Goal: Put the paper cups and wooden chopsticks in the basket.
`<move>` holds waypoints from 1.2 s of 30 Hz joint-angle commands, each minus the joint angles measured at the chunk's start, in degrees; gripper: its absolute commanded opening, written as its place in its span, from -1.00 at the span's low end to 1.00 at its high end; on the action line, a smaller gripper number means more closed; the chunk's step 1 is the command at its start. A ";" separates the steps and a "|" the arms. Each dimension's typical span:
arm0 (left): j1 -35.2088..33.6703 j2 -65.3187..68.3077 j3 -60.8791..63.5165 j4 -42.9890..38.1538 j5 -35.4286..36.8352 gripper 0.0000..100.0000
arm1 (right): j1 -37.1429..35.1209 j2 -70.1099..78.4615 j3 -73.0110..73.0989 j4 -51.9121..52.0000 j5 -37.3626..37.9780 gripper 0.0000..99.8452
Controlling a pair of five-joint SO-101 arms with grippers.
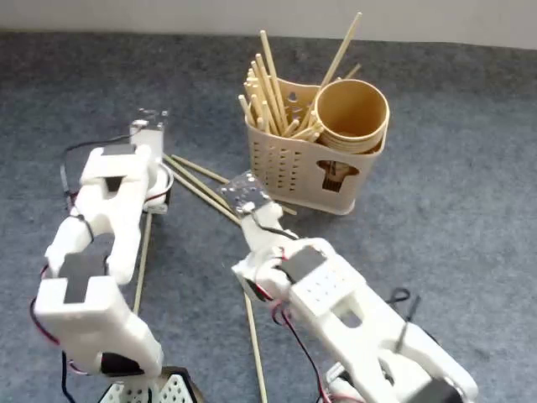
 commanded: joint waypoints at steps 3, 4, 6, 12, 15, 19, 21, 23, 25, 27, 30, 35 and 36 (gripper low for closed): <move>-2.07 -9.80 5.76 -5.01 0.53 -0.99 | -0.40 8.75 -7.78 -0.22 -0.70 -0.77; -2.07 -9.98 5.85 -5.01 0.53 -0.99 | -0.40 9.80 -8.22 -0.22 -0.70 -0.77; -2.77 -10.15 5.76 -5.01 0.53 -0.99 | -0.40 11.65 -9.10 -1.45 -0.70 -0.77; -4.62 -10.51 5.67 -5.01 3.34 -0.99 | -1.63 16.48 -8.75 -7.52 -0.70 -0.77; -4.79 -10.51 5.76 -5.01 3.34 -0.99 | -3.38 19.74 -9.10 -8.31 -0.70 -0.77; -4.88 -10.51 5.85 -5.01 3.34 -0.99 | -4.09 25.19 -9.27 -9.45 -0.70 -0.78; -4.88 -10.51 5.85 -5.01 3.34 -0.99 | -3.91 26.95 -9.36 -9.45 -0.53 -0.81; -4.88 -10.51 5.85 -5.01 3.34 -0.99 | -4.00 26.77 -9.71 -9.19 -0.35 -0.98; -4.88 -10.51 5.85 -5.01 3.34 -0.99 | -4.09 25.36 -10.15 -8.04 -0.26 -0.97; -4.97 -10.51 5.85 -5.01 3.34 -0.99 | -4.09 22.64 -10.15 -5.49 -0.26 -0.99; -5.49 -10.51 5.85 -5.01 3.34 -0.99 | -3.82 16.40 -9.80 -2.59 -0.26 -0.99; -5.58 -10.51 5.85 -5.10 3.34 -0.99 | -3.74 4.26 -9.98 2.42 -0.26 -0.99; -5.58 -10.42 5.85 -5.10 3.34 -0.99 | -3.74 2.07 -10.15 3.91 -0.26 -0.99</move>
